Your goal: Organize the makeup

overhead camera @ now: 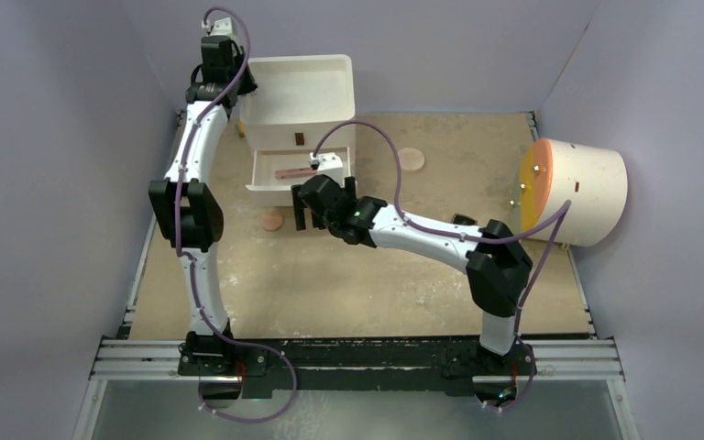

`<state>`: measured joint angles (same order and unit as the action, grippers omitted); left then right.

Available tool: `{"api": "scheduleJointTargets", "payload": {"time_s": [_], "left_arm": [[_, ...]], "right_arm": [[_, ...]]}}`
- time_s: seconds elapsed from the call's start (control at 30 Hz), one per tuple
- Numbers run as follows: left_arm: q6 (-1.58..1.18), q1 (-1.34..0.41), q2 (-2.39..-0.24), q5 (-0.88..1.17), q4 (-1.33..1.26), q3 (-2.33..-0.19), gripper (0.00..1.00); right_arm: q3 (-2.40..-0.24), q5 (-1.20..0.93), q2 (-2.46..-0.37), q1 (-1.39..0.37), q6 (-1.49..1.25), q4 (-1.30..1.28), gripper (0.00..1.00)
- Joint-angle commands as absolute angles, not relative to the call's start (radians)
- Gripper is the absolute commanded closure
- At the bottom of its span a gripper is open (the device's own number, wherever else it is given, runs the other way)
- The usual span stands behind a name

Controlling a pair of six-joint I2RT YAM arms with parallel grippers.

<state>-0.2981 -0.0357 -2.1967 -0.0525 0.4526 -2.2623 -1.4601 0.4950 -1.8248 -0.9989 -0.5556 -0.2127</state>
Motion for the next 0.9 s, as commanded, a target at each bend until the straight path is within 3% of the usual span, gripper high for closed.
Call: {"api": "scheduleJointTargets", "payload": {"time_s": [0.0,0.37,0.87], "left_arm": [[-0.424,-0.043,-2.147,-0.098,0.527,-2.221,1.00],[-0.434,-0.088,-2.111,-0.062,0.524,-2.173,1.00],[-0.448,-0.148,-2.135,-0.013,0.558,-2.221,1.00]], "right_arm": [[-1.624,0.567,-1.924,-1.012,-0.728,-0.379,0.01],[-1.911,0.595,-2.138,-0.801,-0.503,-0.249,0.01],[-2.050,0.496,-2.291,-0.756,-0.248,0.163,0.01]]}}
